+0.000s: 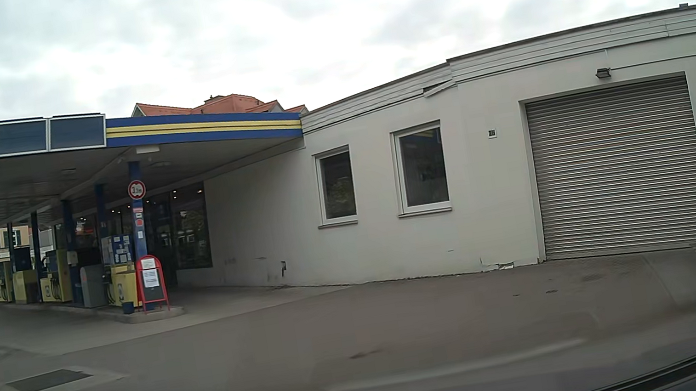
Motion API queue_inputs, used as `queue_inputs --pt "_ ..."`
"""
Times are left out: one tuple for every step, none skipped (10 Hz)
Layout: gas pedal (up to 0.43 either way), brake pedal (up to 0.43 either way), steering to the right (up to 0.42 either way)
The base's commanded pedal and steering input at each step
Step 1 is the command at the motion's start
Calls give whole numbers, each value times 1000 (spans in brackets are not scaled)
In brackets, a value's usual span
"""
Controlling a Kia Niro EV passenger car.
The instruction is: Follow the waypoints while adhering to traffic rules and regulations
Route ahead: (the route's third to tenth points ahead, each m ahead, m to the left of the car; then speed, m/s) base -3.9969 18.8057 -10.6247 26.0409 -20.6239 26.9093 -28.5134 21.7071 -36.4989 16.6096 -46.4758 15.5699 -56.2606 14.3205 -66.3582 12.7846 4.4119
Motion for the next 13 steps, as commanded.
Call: queue_inputs --pt "0 226 211" --pt "0 226 213" --pt "0 226 218" --pt "0 226 222" --pt "0 207 218" --pt "0 165 203" --pt "0 91 176" --pt "0 24 139" --pt "0 0 54" --pt "0 0 -63" --pt "0 0 -150" --pt "0 0 -299" --pt "8 0 -410"
